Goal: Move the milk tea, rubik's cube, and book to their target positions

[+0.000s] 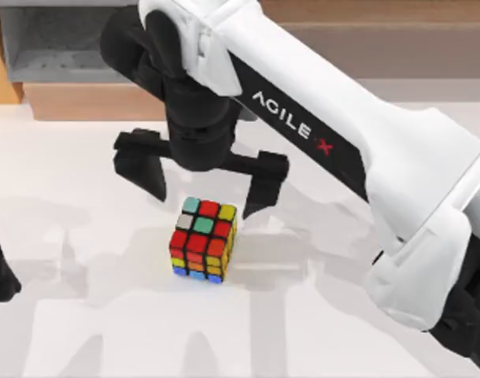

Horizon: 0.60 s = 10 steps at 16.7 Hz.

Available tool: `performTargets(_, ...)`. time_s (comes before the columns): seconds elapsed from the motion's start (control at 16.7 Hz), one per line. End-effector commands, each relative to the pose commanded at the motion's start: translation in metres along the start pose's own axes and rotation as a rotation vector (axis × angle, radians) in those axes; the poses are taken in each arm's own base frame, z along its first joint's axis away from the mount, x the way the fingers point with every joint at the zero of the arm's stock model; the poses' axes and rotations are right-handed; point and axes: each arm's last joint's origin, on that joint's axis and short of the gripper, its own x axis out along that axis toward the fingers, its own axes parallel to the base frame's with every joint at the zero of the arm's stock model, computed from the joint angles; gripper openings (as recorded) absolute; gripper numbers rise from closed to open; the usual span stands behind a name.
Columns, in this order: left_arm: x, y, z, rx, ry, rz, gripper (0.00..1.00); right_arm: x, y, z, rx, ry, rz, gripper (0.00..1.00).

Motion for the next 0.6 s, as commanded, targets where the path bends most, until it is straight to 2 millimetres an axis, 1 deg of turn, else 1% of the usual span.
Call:
performTargets(0.06,0.0000,0.0000,0.0000,0.000,0.000,0.000,1.00,0.0011,0.0008,-0.0024,-0.004,0.000,-0.009,1.00)
performTargets(0.42,0.0000,0.0000,0.0000,0.000,0.000,0.000,1.00,0.0019,0.0003,-0.0007,-0.001,0.002,-0.009,1.00)
performTargets(0.6,0.0000,0.0000,0.0000,0.000,0.000,0.000,1.00,0.0088,0.0028,0.0006,-0.003,-0.001,-0.007,1.00)
